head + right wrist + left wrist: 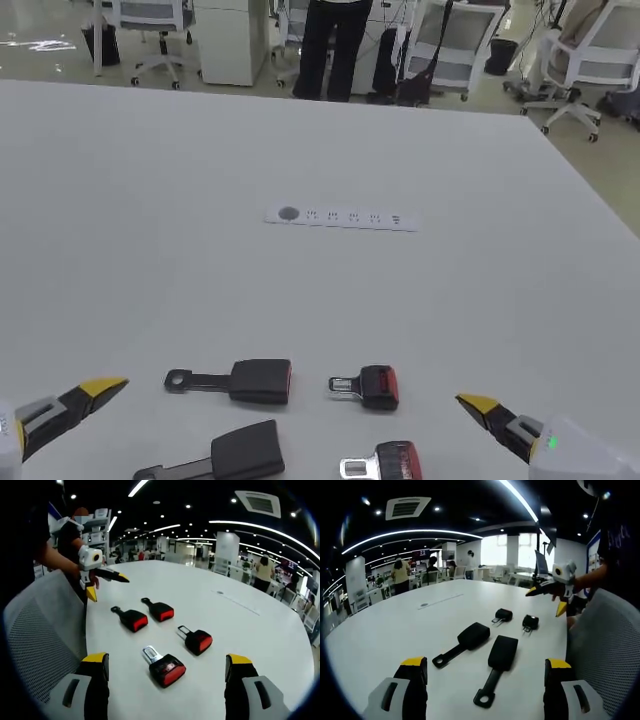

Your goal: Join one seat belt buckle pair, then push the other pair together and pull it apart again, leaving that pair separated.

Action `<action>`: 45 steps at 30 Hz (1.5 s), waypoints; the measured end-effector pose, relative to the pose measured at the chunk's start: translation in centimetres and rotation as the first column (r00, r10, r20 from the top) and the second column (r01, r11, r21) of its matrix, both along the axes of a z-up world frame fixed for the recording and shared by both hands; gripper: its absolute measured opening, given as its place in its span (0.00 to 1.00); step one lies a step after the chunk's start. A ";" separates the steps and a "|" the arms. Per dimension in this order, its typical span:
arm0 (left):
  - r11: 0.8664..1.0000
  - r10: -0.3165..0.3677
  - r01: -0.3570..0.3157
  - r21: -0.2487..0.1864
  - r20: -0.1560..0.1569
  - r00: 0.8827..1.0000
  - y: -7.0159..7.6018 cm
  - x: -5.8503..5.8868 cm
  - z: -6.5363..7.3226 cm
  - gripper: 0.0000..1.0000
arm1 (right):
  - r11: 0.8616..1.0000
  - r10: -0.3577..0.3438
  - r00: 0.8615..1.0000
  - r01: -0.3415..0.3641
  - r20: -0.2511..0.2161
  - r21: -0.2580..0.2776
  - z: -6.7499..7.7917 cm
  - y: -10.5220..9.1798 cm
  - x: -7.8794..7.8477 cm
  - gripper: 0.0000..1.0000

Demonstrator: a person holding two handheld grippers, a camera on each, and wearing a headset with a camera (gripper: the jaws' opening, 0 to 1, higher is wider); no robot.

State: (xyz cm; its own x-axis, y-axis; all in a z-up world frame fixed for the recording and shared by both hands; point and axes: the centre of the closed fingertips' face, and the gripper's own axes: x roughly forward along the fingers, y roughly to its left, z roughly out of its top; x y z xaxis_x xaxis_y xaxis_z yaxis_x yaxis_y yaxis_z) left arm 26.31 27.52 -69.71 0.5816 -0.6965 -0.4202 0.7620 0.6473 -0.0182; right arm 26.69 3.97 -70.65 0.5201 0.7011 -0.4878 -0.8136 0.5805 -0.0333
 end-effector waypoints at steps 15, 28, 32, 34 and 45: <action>1.000 0.003 -0.003 -0.005 -0.001 1.000 0.0 0.1 -0.1 0.99 | 1.000 0.002 1.000 -0.002 -0.001 -0.004 -0.3 -0.2 0.1 0.98; 1.000 0.004 -0.004 -0.005 0.000 1.000 0.1 0.0 0.1 0.99 | 1.000 0.002 1.000 -0.002 0.000 -0.008 -0.3 -0.1 0.0 0.98; 1.000 0.004 -0.004 -0.005 0.000 1.000 0.0 0.0 0.2 0.99 | 1.000 0.002 1.000 -0.002 0.000 -0.009 -0.3 -0.1 0.0 0.98; 1.000 0.000 0.000 -0.001 0.000 1.000 0.1 -0.1 0.1 0.99 | 1.000 0.002 1.000 -0.002 0.000 -0.008 -0.3 -0.1 0.0 0.98; 1.000 -0.017 0.017 0.015 -0.011 1.000 0.0 0.1 0.0 0.99 | 1.000 0.013 1.000 -0.013 -0.004 -0.023 -0.3 -0.1 0.0 0.98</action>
